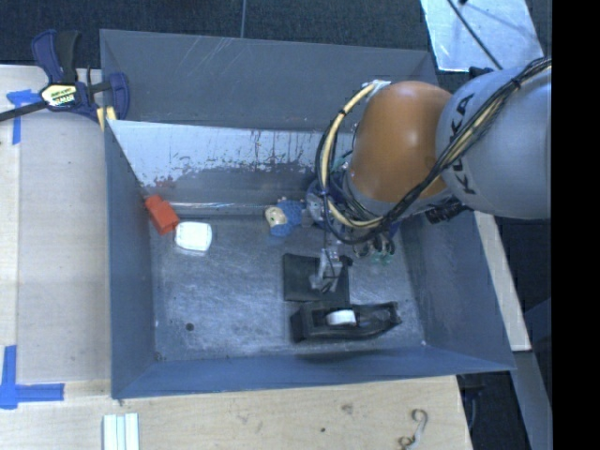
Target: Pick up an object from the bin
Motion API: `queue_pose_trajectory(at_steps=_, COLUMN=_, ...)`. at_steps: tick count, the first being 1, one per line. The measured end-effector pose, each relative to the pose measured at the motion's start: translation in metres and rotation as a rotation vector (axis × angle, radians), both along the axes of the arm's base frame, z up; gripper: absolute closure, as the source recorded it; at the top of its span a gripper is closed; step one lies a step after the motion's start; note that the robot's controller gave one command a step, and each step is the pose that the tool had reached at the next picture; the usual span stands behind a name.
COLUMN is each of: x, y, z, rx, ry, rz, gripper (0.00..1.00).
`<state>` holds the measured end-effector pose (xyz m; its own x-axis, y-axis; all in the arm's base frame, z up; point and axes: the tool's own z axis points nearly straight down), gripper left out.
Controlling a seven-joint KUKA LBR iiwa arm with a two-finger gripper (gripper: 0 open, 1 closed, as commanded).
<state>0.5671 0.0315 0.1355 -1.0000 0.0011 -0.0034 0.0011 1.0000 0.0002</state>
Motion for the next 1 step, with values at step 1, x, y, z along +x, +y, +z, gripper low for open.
queue_pose_trajectory(at_steps=1, x=-0.0184, y=-0.049, z=-0.0658, rx=-0.001, ry=0.001, rz=-0.258, gripper=0.0)
